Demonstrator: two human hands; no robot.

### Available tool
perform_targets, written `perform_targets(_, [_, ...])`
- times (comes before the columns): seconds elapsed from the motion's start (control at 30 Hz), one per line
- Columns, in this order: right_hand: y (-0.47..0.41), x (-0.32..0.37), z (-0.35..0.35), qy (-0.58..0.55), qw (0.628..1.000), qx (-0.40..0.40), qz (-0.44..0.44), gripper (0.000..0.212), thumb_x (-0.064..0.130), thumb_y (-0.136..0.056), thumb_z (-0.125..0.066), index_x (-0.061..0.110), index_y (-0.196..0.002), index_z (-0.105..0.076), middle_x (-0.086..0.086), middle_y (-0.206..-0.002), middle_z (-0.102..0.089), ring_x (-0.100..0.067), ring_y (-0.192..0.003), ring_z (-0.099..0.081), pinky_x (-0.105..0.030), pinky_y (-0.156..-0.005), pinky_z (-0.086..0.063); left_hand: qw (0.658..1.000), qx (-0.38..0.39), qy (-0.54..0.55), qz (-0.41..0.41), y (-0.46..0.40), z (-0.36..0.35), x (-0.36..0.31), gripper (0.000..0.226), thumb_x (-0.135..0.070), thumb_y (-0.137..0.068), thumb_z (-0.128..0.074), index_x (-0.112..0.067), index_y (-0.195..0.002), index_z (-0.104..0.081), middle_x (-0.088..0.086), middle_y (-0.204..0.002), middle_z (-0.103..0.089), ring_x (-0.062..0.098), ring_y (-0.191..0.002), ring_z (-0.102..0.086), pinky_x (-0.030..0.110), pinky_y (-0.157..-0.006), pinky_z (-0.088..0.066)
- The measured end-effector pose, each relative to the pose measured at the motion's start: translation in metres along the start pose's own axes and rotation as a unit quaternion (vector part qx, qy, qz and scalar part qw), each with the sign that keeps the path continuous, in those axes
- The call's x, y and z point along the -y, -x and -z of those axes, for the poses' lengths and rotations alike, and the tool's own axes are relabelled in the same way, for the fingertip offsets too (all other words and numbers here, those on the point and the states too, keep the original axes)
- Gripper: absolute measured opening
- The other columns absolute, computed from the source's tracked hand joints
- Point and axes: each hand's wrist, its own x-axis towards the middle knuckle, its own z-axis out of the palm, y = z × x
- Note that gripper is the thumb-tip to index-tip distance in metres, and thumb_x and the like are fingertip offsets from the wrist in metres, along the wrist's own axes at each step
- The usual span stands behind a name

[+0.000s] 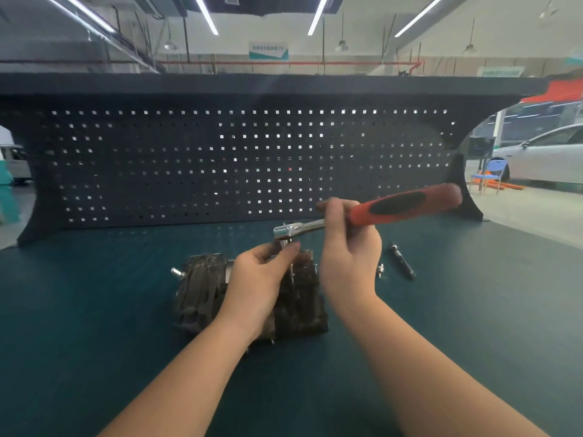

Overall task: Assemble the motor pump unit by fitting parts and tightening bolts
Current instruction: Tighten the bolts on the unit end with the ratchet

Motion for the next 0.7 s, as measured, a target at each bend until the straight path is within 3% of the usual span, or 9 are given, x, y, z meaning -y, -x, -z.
perform_targets(0.07, [0.010, 0.007, -0.008, 0.058, 0.987, 0.078, 0.125, 0.015, 0.040, -0.093, -0.049, 0.034, -0.079, -0.050, 0.022, -0.074, -0.055, 0.008, -0.072, -0.053, -0.006, -0.067, -0.039, 1.000, -0.003, -0.009, -0.011, 0.005, 0.002, 0.001, 0.009, -0.008, -0.090, -0.064, -0.004, -0.086, -0.071, -0.003, -0.074, -0.074, 0.008, -0.073, -0.070, 0.019, -0.071, -0.054])
perform_targets(0.17, [0.019, 0.009, -0.016, 0.135, 0.953, 0.145, 0.231, 0.014, 0.021, -0.087, -0.063, 0.028, -0.086, -0.051, 0.009, -0.079, -0.044, -0.016, -0.070, -0.053, -0.035, -0.061, -0.047, 1.000, 0.019, 0.007, 0.022, 0.011, 0.001, 0.002, 0.026, 0.014, -0.088, -0.054, -0.006, -0.102, -0.064, -0.024, -0.072, -0.044, -0.030, -0.058, -0.048, -0.008, -0.059, -0.033])
perform_targets(0.23, [0.015, 0.007, -0.014, 0.147, 0.943, 0.158, 0.255, 0.015, 0.021, -0.086, -0.064, 0.028, -0.091, -0.051, 0.008, -0.082, -0.047, -0.019, -0.072, -0.055, -0.038, -0.061, -0.048, 1.000, 0.008, 0.005, 0.023, 0.008, 0.002, 0.003, 0.037, 0.011, -0.092, -0.049, -0.017, -0.090, -0.072, -0.023, -0.067, -0.046, -0.017, -0.058, -0.054, 0.001, -0.064, -0.038])
perform_targets(0.3, [0.008, 0.006, -0.008, 0.118, 0.951, 0.150, 0.244, 0.018, 0.046, -0.095, -0.051, 0.028, -0.095, -0.051, 0.014, -0.081, -0.052, -0.005, -0.075, -0.056, -0.025, -0.067, -0.047, 1.000, -0.015, 0.006, 0.010, 0.001, 0.002, 0.002, 0.049, -0.002, -0.094, -0.052, -0.027, -0.059, -0.074, -0.015, -0.059, -0.064, 0.002, -0.063, -0.059, 0.025, -0.073, -0.046])
perform_targets(0.33, [0.006, 0.004, -0.005, 0.086, 0.965, 0.131, 0.209, 0.022, 0.050, -0.096, -0.045, 0.029, -0.095, -0.050, 0.019, -0.079, -0.052, 0.002, -0.075, -0.054, -0.017, -0.069, -0.044, 1.000, -0.008, -0.002, 0.009, -0.001, 0.002, 0.001, 0.040, -0.010, -0.093, -0.058, -0.027, -0.061, -0.076, -0.009, -0.064, -0.070, 0.008, -0.067, -0.063, 0.035, -0.074, -0.049])
perform_targets(0.43, [-0.001, -0.006, -0.001, 0.020, 1.000, -0.006, 0.003, 0.022, 0.041, -0.097, -0.041, 0.022, -0.091, -0.051, 0.021, -0.073, -0.051, 0.005, -0.071, -0.048, -0.014, -0.070, -0.038, 1.000, -0.003, -0.015, -0.005, -0.003, 0.002, 0.002, 0.013, -0.021, -0.088, -0.068, -0.019, -0.081, -0.079, 0.006, -0.085, -0.077, 0.021, -0.086, -0.071, 0.048, -0.093, -0.052])
perform_targets(0.53, [-0.008, -0.017, -0.001, -0.090, 0.965, -0.078, -0.235, 0.030, 0.036, -0.099, -0.047, 0.011, -0.106, -0.061, 0.014, -0.080, -0.054, -0.001, -0.072, -0.050, -0.020, -0.077, -0.039, 1.000, 0.004, -0.018, 0.004, -0.004, 0.005, 0.005, 0.014, -0.026, -0.088, -0.069, -0.016, -0.087, -0.079, 0.006, -0.091, -0.077, 0.024, -0.095, -0.071, 0.052, -0.098, -0.049])
perform_targets(0.6, [-0.006, -0.013, -0.002, -0.084, 0.973, -0.094, -0.193, 0.015, 0.029, -0.099, -0.051, 0.017, -0.096, -0.060, 0.010, -0.082, -0.055, 0.005, -0.071, -0.052, -0.009, -0.074, -0.039, 1.000, 0.002, -0.016, 0.012, -0.004, 0.004, 0.004, 0.016, -0.025, -0.089, -0.068, -0.013, -0.086, -0.078, 0.006, -0.090, -0.077, 0.024, -0.094, -0.072, 0.051, -0.098, -0.049])
perform_targets(0.7, [0.003, 0.005, -0.006, 0.004, 0.999, -0.047, 0.012, 0.008, 0.031, -0.095, -0.052, 0.027, -0.088, -0.054, 0.019, -0.088, -0.053, 0.008, -0.083, -0.051, -0.008, -0.078, -0.037, 1.000, -0.003, -0.003, 0.012, -0.001, 0.003, 0.003, 0.017, -0.024, -0.089, -0.068, -0.011, -0.083, -0.077, 0.008, -0.085, -0.076, 0.021, -0.085, -0.072, 0.042, -0.087, -0.054])
